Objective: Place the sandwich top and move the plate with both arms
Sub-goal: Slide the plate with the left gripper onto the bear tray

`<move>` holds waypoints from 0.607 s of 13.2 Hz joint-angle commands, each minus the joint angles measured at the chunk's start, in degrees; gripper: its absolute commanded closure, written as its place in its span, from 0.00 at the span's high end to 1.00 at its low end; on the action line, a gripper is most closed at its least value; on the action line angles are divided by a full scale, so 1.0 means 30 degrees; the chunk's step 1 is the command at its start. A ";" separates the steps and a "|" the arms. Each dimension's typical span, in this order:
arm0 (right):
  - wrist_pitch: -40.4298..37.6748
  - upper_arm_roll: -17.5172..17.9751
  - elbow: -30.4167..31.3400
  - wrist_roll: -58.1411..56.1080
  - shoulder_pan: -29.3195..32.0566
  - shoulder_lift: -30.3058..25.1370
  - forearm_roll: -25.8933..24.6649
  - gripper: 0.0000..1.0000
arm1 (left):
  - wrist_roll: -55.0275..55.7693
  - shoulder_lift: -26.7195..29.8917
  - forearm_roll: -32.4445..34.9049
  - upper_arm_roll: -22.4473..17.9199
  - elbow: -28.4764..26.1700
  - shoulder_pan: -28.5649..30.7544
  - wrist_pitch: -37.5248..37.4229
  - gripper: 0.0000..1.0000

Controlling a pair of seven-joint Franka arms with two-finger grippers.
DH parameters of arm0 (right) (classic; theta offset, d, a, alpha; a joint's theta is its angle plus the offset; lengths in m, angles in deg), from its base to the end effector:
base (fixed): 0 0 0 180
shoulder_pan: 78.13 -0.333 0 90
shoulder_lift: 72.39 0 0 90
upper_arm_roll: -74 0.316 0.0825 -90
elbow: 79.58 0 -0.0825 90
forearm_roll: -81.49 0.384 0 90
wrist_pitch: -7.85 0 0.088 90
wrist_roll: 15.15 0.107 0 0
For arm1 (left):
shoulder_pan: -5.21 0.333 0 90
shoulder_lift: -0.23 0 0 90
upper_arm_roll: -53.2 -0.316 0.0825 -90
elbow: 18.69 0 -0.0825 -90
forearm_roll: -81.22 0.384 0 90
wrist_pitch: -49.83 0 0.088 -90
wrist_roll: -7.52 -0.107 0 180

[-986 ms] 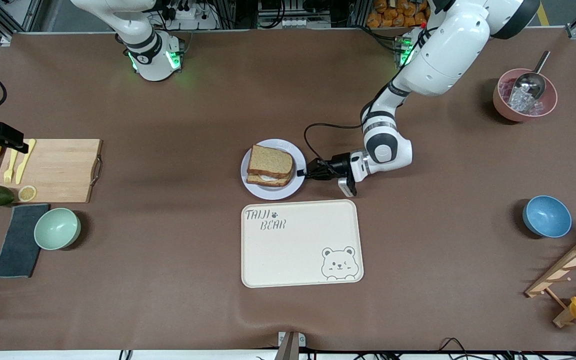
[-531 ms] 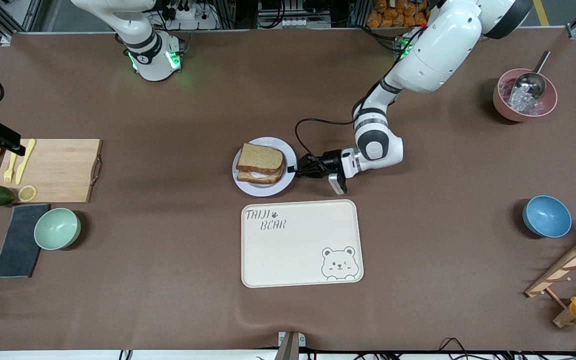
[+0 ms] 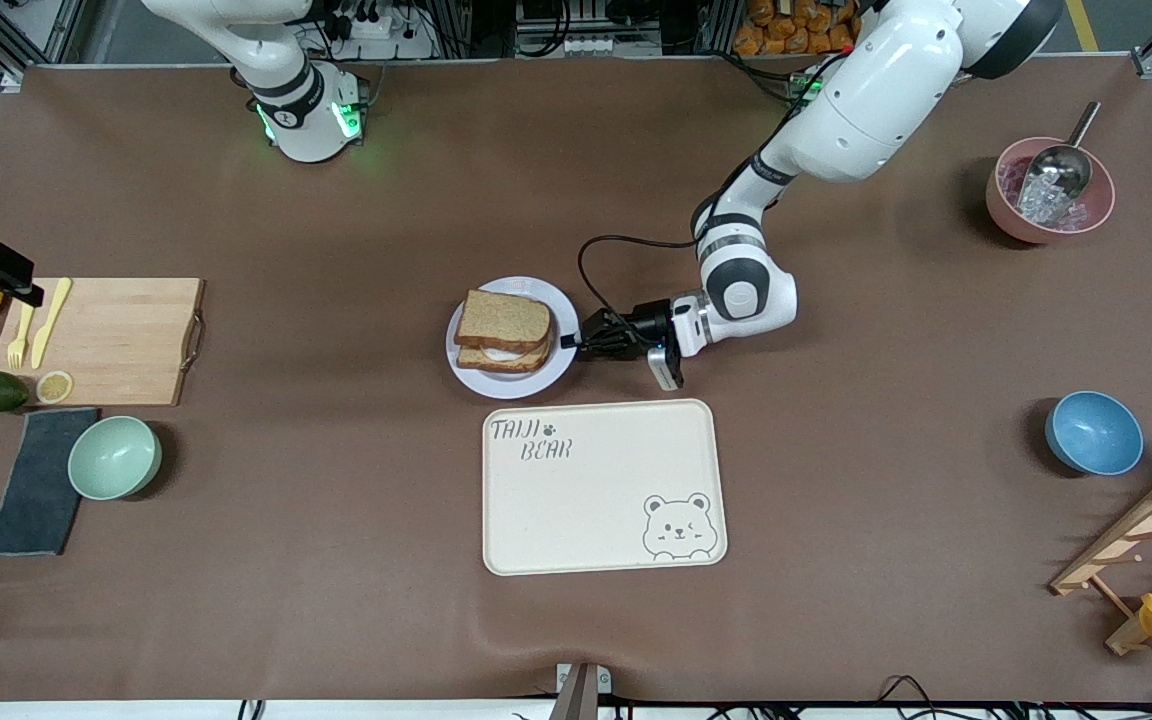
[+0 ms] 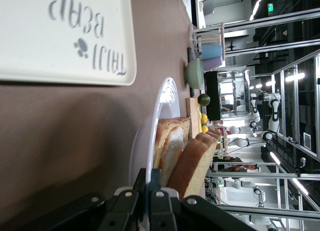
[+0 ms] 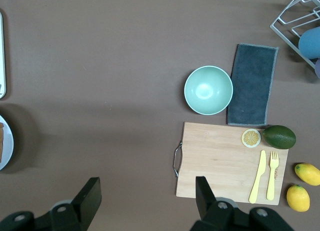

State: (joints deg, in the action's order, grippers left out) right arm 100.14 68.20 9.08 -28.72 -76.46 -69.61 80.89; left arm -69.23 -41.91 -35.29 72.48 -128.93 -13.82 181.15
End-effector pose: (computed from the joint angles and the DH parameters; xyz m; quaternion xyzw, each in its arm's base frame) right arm 0.5684 -0.0742 0.6119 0.9985 0.0535 0.0060 0.0089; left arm 0.4645 -0.3907 0.1205 0.7915 -0.0044 0.0663 0.6075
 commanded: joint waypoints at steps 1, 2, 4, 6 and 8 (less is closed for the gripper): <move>0.0438 0.0412 0.0975 0.0187 0.0349 -0.0869 0.0317 0.85 | -0.0432 0.0248 -0.0741 0.0807 0.0273 0.0688 -0.0004 0.00; 0.0468 0.0442 0.0917 0.0187 0.0349 -0.0840 0.0375 0.85 | -0.0345 0.0248 -0.0770 0.0809 0.0273 0.0834 -0.0004 0.00; 0.0643 0.0413 0.0917 0.0158 0.0320 -0.0811 0.1221 0.86 | -0.0314 0.0335 -0.0741 0.0925 0.0273 0.1157 -0.0004 0.00; 0.0732 0.0384 0.0916 0.0158 0.0349 -0.0752 0.1255 0.86 | -0.0256 0.0394 -0.0741 0.1130 0.0419 0.1566 -0.0004 0.00; 0.0732 0.0383 0.0916 0.0158 0.0349 -0.0723 0.1255 0.86 | 0.0354 0.0452 -0.0741 0.1480 0.0711 0.1948 0.0025 0.00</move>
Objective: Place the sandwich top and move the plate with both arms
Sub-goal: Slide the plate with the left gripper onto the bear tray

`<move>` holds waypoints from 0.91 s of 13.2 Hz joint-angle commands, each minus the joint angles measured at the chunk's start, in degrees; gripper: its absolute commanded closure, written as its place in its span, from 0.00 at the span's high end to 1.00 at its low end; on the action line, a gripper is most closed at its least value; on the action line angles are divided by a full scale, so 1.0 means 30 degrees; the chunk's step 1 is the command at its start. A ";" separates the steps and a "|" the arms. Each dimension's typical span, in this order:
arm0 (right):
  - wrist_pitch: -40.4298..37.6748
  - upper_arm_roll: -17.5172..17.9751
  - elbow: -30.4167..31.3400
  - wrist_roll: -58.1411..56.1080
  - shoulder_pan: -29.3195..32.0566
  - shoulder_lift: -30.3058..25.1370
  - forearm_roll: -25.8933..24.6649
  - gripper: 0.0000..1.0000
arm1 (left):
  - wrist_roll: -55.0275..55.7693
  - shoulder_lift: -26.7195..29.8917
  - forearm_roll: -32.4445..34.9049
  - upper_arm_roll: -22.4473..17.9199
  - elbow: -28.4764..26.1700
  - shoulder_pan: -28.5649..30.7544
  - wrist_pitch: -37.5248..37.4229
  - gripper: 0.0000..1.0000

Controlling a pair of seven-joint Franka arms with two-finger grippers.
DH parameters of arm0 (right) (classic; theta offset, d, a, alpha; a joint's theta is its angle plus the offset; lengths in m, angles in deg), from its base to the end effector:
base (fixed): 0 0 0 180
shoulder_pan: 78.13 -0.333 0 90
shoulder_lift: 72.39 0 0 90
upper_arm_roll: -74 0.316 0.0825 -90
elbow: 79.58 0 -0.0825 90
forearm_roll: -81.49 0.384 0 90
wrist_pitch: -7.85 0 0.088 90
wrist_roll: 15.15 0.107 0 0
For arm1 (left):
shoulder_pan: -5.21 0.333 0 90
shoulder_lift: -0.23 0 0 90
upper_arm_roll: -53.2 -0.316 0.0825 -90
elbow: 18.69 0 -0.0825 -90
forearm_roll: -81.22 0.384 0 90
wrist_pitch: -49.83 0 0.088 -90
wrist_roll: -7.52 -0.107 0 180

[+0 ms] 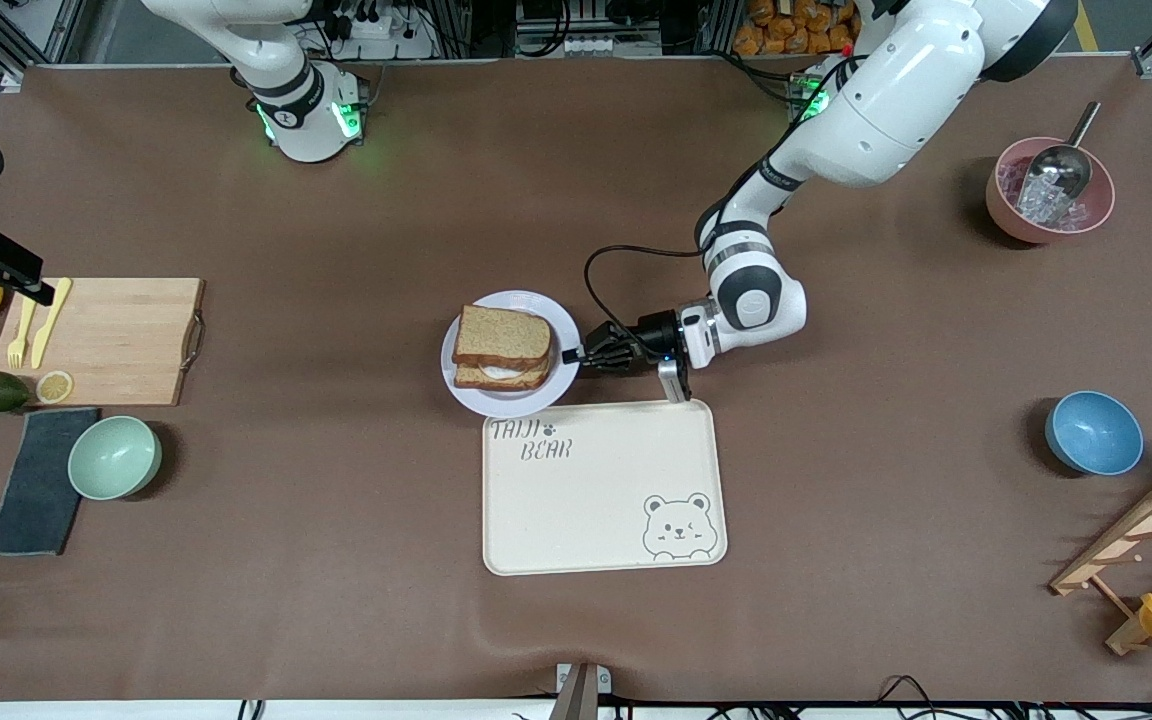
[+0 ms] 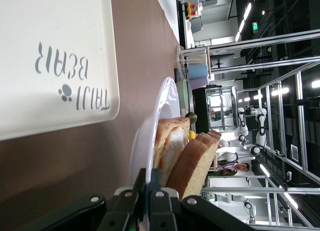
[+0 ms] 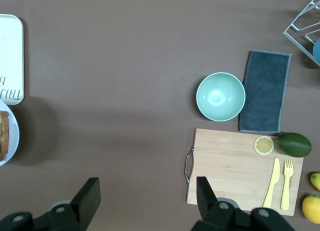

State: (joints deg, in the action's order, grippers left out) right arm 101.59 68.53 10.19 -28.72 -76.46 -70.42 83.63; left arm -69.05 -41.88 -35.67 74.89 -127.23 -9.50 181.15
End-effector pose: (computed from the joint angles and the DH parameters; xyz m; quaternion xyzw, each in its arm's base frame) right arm 0.5674 -0.0663 0.6131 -0.9982 -0.0552 -0.0203 0.0136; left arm 0.4915 -0.3795 0.1373 0.7771 0.0166 0.0880 0.6230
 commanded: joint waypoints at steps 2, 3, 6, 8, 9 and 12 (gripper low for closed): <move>0.0249 0.0273 0.0545 0.0157 0.0349 -0.0422 0.0339 0.87 | 0.1436 0.0676 -0.0614 0.0710 0.0378 0.0598 0.0024 0.00; 0.0336 0.0302 0.0545 0.0157 0.0320 -0.0421 0.0339 0.87 | 0.1615 0.0677 -0.0614 0.0710 0.0408 0.0598 0.0024 0.00; 0.0337 0.0273 0.0515 0.0157 0.0349 -0.0421 0.0339 0.88 | 0.1966 0.0764 -0.0527 0.0681 0.0379 0.0976 0.0111 0.00; 0.0366 0.0273 0.0544 0.0157 0.0349 -0.0392 0.0339 0.88 | 0.2609 0.0970 -0.0380 0.0651 0.0407 0.1271 0.0112 0.00; 0.0366 0.0273 0.0487 0.0157 0.0349 -0.0334 0.0339 0.88 | 0.2845 0.0999 -0.0380 0.0651 0.0408 0.1271 0.0112 0.00; 0.0425 0.0302 0.0544 0.0157 0.0320 -0.0246 0.0368 0.89 | 0.3431 0.1116 -0.0321 0.0593 0.0466 0.1739 0.0141 0.00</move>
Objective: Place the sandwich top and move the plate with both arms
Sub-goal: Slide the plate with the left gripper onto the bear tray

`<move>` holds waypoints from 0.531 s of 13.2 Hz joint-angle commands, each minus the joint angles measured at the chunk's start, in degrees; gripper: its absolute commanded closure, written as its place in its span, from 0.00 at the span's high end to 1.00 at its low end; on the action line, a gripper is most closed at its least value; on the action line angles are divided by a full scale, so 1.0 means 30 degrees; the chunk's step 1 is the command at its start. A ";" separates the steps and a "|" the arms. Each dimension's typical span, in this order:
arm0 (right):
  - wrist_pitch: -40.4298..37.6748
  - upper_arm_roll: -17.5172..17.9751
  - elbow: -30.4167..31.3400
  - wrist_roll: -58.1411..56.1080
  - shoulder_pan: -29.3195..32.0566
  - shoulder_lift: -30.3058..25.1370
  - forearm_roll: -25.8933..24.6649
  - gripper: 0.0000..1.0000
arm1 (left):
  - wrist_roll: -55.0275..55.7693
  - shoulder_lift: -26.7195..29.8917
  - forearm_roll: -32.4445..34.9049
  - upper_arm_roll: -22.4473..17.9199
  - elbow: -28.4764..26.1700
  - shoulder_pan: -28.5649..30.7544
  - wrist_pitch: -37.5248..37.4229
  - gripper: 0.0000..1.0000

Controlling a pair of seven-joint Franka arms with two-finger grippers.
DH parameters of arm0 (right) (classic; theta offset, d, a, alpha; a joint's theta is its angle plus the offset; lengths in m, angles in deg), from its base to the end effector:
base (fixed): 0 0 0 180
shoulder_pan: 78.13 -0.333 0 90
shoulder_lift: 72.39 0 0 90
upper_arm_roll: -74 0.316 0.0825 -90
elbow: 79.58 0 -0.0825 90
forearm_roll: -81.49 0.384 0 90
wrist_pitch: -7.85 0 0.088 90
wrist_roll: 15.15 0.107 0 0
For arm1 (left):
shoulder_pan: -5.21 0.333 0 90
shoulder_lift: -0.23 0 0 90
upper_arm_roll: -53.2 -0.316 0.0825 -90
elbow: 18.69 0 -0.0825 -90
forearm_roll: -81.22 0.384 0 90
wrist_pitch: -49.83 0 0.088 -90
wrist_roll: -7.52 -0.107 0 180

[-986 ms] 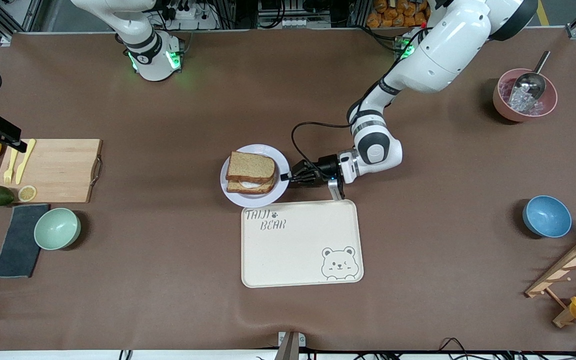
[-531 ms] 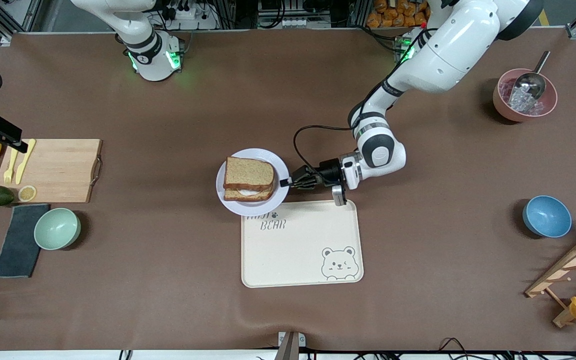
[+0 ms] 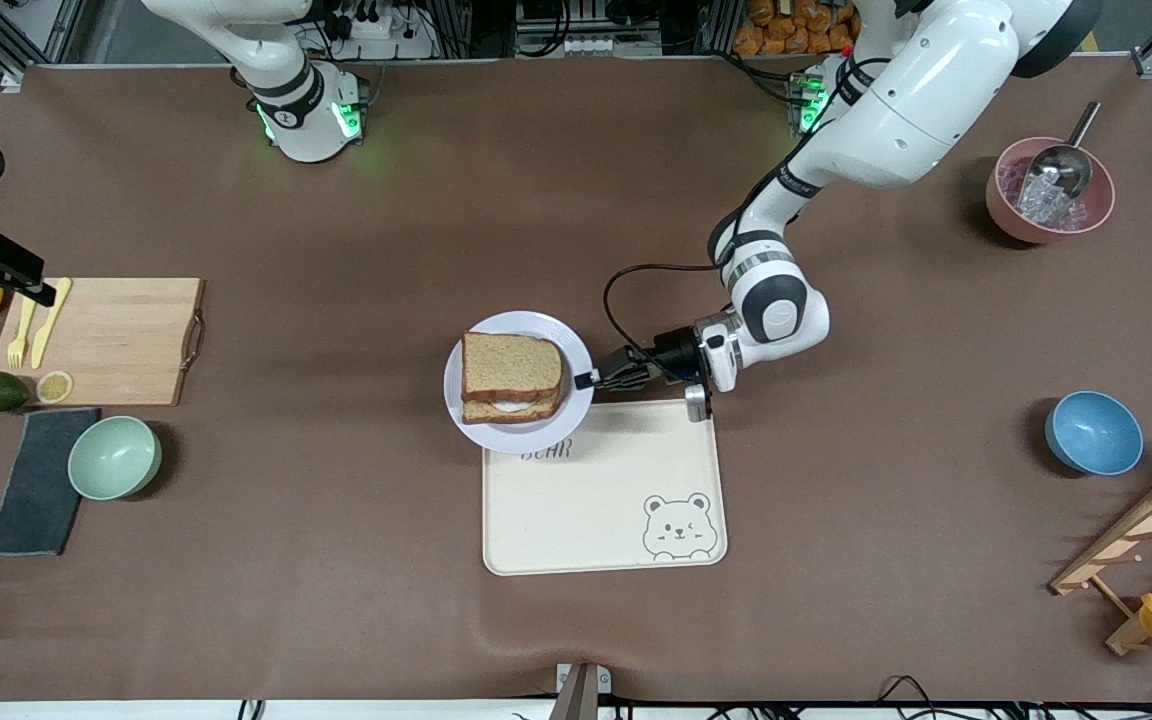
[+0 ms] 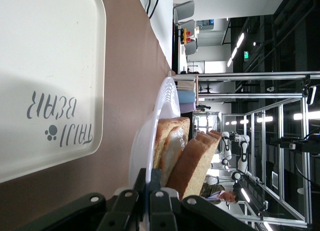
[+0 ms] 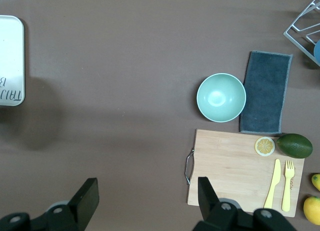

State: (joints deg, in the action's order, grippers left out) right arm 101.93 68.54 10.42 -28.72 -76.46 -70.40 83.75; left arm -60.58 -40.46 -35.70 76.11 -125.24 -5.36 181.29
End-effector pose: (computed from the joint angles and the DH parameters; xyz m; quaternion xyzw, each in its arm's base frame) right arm 0.5680 -0.0661 0.6115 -0.9981 -0.0552 -0.0213 0.0145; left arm 0.5293 -0.3579 0.1671 0.7588 0.0846 0.0806 0.6407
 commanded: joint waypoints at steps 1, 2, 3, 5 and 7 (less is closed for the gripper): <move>0.0310 0.0271 0.0410 0.0156 0.0349 -0.0252 0.0299 0.89 | 0.0728 0.0643 -0.0253 0.0129 -0.0138 0.0678 0.0094 0.00; 0.0310 0.0299 0.0410 0.0156 0.0349 -0.0252 0.0328 0.89 | 0.0729 0.0556 -0.0108 0.0099 -0.0108 0.0972 0.0065 0.00; 0.0310 0.0271 0.0410 0.0127 0.0349 -0.0252 0.0299 0.89 | 0.0758 0.0526 -0.0077 0.0128 -0.0079 0.1265 0.0064 0.00; 0.0310 0.0270 0.0410 0.0039 0.0407 -0.0252 0.0328 0.89 | 0.0904 0.0467 -0.0048 0.0099 -0.0050 0.1793 0.0065 0.00; 0.0310 0.0270 0.0410 0.0038 0.0379 -0.0252 0.0299 0.89 | 0.0905 0.0350 0.0243 0.0099 0.0241 0.2261 0.0064 0.00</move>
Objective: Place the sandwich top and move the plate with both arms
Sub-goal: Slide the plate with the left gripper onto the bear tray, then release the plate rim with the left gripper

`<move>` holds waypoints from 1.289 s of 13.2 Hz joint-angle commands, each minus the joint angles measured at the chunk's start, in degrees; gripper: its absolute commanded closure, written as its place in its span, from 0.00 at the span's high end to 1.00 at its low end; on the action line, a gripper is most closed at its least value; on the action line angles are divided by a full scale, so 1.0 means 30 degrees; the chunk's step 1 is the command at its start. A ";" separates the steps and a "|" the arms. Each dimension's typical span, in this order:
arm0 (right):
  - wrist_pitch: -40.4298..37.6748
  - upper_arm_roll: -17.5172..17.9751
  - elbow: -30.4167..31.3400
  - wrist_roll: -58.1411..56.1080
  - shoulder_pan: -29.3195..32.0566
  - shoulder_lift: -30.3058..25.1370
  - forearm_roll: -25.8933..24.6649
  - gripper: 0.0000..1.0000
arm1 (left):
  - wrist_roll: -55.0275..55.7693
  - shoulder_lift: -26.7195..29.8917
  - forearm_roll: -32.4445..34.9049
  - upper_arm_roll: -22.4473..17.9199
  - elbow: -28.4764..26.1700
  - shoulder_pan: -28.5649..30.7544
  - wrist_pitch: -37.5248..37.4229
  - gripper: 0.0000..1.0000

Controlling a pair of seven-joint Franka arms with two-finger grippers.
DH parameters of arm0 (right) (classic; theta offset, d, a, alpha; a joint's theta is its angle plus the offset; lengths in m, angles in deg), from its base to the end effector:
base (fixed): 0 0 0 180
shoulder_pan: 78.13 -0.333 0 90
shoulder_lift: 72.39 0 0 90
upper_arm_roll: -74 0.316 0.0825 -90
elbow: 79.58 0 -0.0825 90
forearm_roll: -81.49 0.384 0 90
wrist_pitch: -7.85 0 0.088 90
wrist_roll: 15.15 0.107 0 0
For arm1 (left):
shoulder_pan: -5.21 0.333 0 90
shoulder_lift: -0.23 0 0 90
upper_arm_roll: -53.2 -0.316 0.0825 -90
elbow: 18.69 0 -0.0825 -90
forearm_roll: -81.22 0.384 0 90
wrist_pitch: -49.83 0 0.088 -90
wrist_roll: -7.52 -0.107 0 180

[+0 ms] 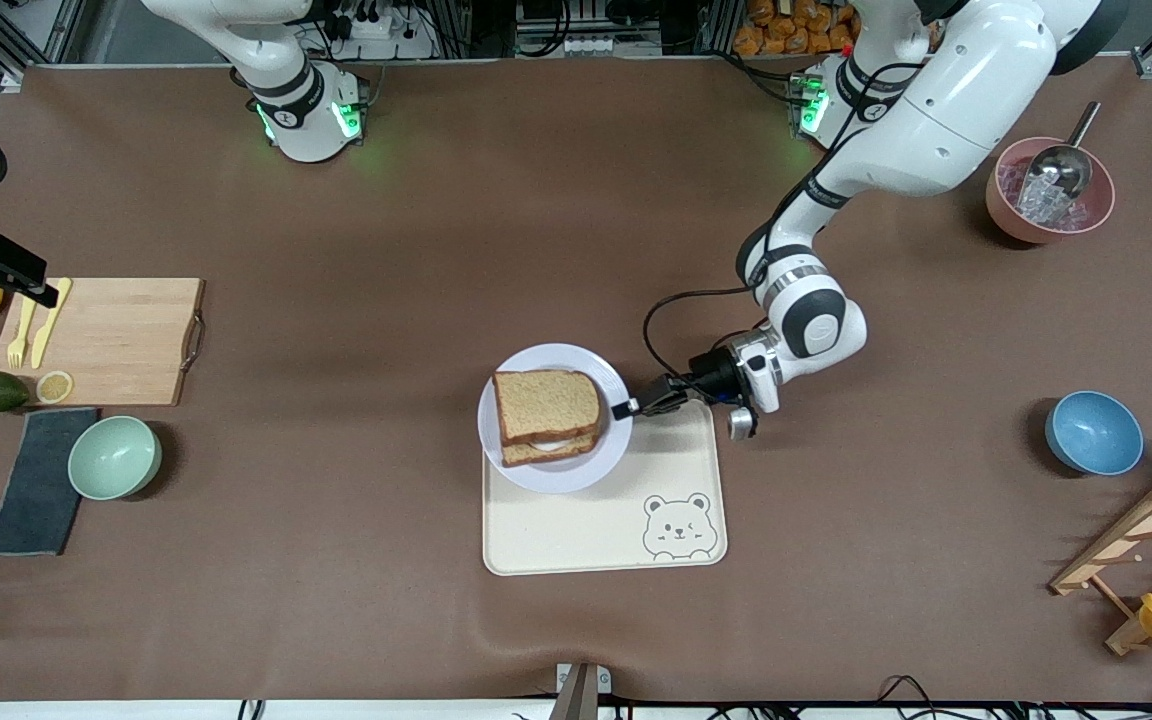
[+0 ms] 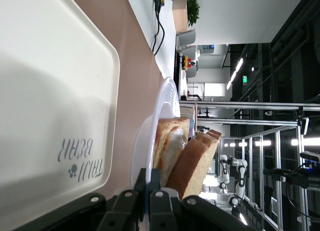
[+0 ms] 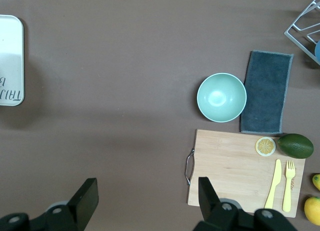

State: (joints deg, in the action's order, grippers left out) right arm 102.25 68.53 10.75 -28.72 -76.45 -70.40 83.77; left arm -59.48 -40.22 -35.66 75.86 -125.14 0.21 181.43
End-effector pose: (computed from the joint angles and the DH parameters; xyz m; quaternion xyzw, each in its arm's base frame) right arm 0.5684 -0.0663 0.6093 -0.9982 -0.0549 -0.0212 0.0146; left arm 0.5639 -0.3024 0.1693 0.7534 0.1281 0.1092 0.6356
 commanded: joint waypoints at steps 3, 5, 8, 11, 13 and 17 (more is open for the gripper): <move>0.0203 0.0273 0.0299 0.0009 0.0406 -0.0255 0.0294 0.89 | 0.0712 -0.0548 0.1078 -0.0138 0.0915 0.1108 0.0019 0.00; 0.0203 0.0273 0.0299 0.0009 0.0406 -0.0226 0.0294 0.89 | 0.0799 -0.0697 0.1926 -0.0607 0.1003 0.1257 0.0019 0.00; 0.0203 0.0273 0.0299 -0.0020 0.0435 -0.0225 0.0294 0.90 | 0.0918 -0.0900 0.1988 -0.0697 0.1266 0.1549 -0.0010 0.00; 0.0232 0.0273 0.0328 -0.0020 0.0406 -0.0196 0.0294 0.90 | 0.0742 -0.1282 0.2369 -0.0755 0.1472 0.1579 -0.0010 0.00; 0.0262 0.0273 0.0299 -0.0020 0.0406 -0.0167 0.0294 0.90 | 0.0654 -0.1662 0.2398 -0.0814 0.1588 0.1550 -0.0010 0.00; 0.0262 0.0273 0.0270 -0.0049 0.0522 -0.0108 0.0323 0.91 | 0.0595 -0.2511 0.3598 -0.1224 0.2145 0.1520 -0.0010 0.00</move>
State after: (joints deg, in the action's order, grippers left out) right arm 102.48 68.50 11.08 -28.72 -76.39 -70.36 83.77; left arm -58.48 -45.86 -26.72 72.16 -121.36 4.70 181.64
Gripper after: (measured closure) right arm 0.088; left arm 0.956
